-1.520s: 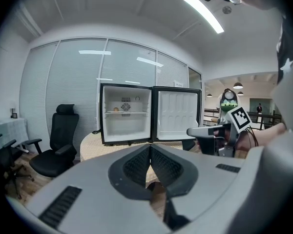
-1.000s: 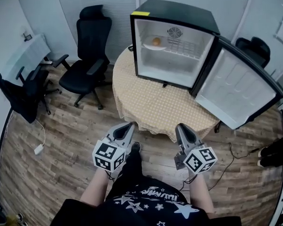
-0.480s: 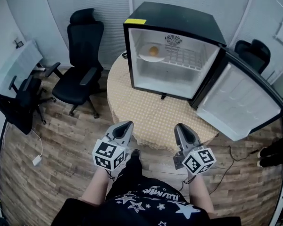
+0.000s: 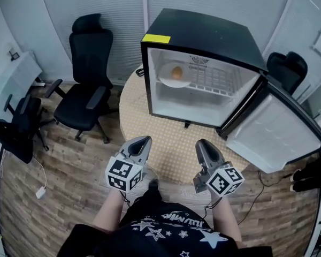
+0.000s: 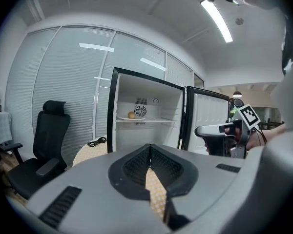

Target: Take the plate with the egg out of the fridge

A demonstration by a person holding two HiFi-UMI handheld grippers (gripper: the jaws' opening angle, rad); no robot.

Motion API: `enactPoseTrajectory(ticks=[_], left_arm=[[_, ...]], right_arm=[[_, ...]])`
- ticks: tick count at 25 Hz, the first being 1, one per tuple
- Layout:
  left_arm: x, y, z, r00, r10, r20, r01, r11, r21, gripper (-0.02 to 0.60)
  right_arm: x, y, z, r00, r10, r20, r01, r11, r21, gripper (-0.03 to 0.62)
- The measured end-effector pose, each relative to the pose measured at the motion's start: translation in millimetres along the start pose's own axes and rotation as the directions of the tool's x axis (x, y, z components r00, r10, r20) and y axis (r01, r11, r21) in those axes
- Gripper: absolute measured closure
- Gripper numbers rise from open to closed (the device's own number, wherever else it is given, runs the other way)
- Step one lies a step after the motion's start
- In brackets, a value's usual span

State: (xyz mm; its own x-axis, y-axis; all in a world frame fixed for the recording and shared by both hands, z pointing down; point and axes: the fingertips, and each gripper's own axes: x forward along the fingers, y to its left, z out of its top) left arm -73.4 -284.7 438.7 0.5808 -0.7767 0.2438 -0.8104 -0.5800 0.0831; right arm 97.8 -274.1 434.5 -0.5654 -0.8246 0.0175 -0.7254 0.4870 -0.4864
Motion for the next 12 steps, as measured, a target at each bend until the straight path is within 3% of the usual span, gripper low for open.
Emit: enactPoseTrajectory(ticks=[6, 12], left_arm=[[25.7, 31.1, 6.5, 1.0, -0.018, -0.002, 0.018, 1.0, 0.005, 0.574], [46.2, 62.4, 13.6, 0.999, -0.04, 0.0, 0.04, 0.999, 0.001, 0.574]], right_arm=[[44.6, -4.6, -1.3, 1.0, -0.002, -0.025, 0.003, 1.0, 0.031, 0.539], [96.3, -5.1, 0.9, 0.999, 0.006, -0.035, -0.001, 0.993, 0.115, 0.493]])
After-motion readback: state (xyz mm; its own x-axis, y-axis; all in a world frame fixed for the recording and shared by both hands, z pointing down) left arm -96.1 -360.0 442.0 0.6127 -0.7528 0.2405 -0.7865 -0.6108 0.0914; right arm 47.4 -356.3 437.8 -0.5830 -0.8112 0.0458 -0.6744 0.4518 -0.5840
